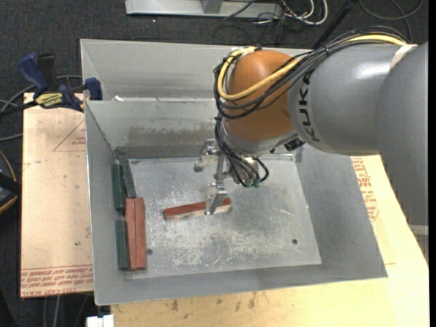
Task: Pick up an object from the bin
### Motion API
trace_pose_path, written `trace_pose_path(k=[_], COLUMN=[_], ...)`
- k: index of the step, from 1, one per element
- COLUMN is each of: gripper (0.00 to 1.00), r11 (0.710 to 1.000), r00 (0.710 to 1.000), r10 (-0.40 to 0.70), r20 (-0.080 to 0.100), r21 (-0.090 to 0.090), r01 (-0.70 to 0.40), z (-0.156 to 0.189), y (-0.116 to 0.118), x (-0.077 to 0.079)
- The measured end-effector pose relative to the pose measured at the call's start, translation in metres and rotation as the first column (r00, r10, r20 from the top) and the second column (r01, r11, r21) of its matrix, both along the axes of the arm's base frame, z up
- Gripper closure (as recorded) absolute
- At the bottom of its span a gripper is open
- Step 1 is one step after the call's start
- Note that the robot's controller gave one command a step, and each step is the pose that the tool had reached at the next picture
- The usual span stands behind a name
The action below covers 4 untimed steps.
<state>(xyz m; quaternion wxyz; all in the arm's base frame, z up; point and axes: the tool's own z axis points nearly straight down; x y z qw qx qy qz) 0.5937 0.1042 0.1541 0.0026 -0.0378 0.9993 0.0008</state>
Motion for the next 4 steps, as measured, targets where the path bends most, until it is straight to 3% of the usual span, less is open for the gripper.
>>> trace_pose_path(k=[1, 2, 3, 4], gripper=[0.00, 0.00, 0.00, 1.00], r11=[0.996, 0.995, 0.999, 0.988], r00=[0.996, 0.995, 0.999, 0.988], r10=[0.086, 0.098, 0.043, 0.155], r20=[-0.009, -0.002, 0.002, 0.016], r21=[-0.001, -0.001, 0.001, 0.001], r01=[-0.086, -0.098, -0.043, -0.155], z=[-0.004, -0.008, -0.080, -0.075], y=[-0.034, -0.027, -0.009, -0.005], x=[-0.011, -0.014, -0.014, -0.018])
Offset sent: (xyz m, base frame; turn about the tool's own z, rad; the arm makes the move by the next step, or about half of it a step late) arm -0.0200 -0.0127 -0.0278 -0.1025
